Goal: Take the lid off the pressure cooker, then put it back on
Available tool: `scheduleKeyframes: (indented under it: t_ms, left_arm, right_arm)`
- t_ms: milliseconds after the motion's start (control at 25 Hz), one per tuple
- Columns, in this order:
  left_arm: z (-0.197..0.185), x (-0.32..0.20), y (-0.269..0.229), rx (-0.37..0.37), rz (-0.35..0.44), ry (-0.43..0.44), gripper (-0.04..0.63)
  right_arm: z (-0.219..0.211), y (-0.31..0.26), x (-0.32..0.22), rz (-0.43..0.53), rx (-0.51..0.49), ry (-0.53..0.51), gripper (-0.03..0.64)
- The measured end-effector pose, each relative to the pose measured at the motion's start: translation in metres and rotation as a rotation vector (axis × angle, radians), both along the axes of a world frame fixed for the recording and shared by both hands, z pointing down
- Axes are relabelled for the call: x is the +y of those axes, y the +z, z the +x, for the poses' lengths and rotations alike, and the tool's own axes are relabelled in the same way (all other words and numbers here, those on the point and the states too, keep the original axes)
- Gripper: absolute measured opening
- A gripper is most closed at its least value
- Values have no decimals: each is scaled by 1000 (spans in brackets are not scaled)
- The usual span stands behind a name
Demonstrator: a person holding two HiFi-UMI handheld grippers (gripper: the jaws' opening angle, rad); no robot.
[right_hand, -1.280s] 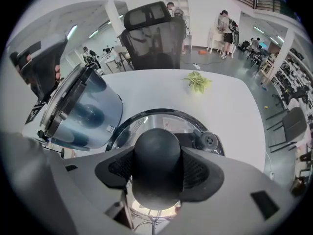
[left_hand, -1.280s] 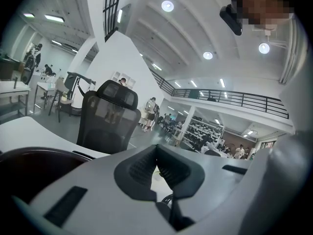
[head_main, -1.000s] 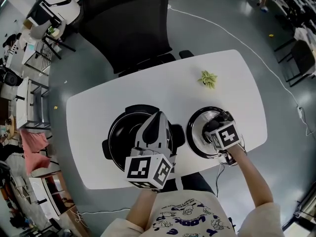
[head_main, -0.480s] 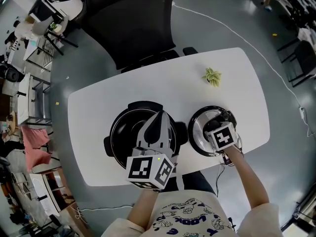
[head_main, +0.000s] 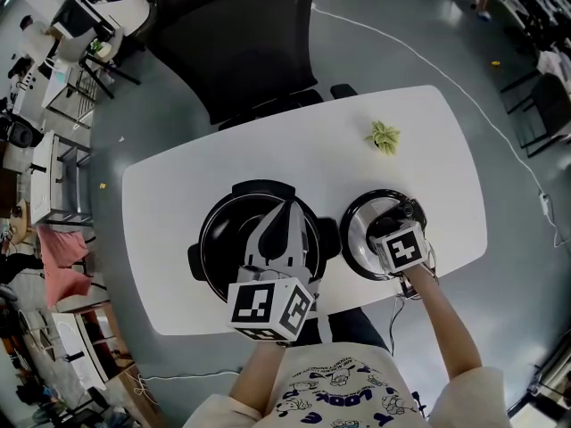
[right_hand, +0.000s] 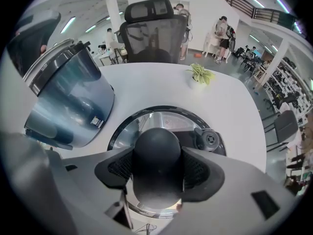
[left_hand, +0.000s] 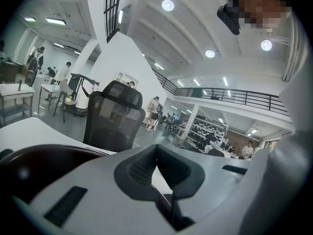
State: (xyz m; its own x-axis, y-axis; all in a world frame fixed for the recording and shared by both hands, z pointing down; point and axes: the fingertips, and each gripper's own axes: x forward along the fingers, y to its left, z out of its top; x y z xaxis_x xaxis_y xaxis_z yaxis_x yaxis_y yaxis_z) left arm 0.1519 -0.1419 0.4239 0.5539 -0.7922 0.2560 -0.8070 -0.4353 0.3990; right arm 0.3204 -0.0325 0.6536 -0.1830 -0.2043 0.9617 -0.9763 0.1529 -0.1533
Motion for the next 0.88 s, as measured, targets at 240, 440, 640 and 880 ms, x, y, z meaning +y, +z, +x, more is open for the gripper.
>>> scheduleKeyframes:
  t_ms: [240, 440, 640, 880]
  left_arm:
    - [-8, 1, -9, -1, 15, -12, 14]
    - [-14, 1, -19, -11, 43, -25, 14]
    - [-20, 0, -35, -34, 90, -31, 14]
    - [-23, 2, -63, -57, 166, -33, 14]
  right_arm:
    - [12, -9, -13, 119, 43, 3, 390]
    - [16, -31, -29, 303, 53, 43, 438]
    - [19, -89, -51, 509, 66, 107, 432]
    - [29, -189, -62, 788, 98, 237, 306]
